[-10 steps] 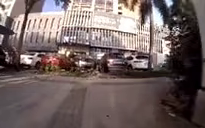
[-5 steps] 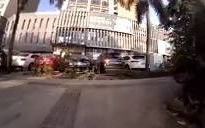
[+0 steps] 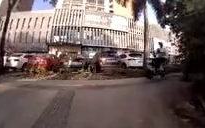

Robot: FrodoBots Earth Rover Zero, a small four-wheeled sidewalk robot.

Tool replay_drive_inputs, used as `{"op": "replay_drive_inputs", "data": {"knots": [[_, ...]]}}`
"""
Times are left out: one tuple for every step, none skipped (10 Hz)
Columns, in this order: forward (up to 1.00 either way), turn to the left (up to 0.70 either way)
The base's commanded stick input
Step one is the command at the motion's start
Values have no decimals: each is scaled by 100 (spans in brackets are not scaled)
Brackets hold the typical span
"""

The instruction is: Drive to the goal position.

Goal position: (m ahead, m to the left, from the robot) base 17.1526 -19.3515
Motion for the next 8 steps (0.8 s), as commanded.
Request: {"op": "replay_drive_inputs", "data": {"knots": [[45, -26], [45, -26], [45, -26], [45, -26], [45, -26], [45, -26], [45, -26], [45, -26]]}}
